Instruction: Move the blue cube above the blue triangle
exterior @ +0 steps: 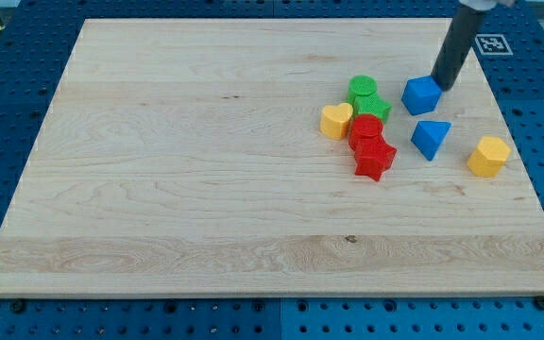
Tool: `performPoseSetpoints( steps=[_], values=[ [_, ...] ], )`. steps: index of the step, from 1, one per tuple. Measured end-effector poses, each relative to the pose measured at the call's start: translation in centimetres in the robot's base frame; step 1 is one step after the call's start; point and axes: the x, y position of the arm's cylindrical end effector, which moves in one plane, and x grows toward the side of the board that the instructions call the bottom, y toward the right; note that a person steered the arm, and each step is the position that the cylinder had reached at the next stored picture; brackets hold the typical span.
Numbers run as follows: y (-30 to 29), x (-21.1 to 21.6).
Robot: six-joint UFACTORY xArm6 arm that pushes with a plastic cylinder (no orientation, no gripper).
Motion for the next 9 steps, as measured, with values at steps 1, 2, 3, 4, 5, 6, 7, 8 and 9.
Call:
performPoseSetpoints(
  steps=[1,2,3,4,5,6,7,8,9],
  values=[
    [0.0,-4.1],
    [-0.6,-4.9],
    [-0.6,-3.5],
    [-0.9,-2.2],
    [-2.0,-1.8],
    [-2.0,-1.0],
    [-2.2,-0.3],
    [-2.2,1.6],
    [-2.2,3.1]
  ],
)
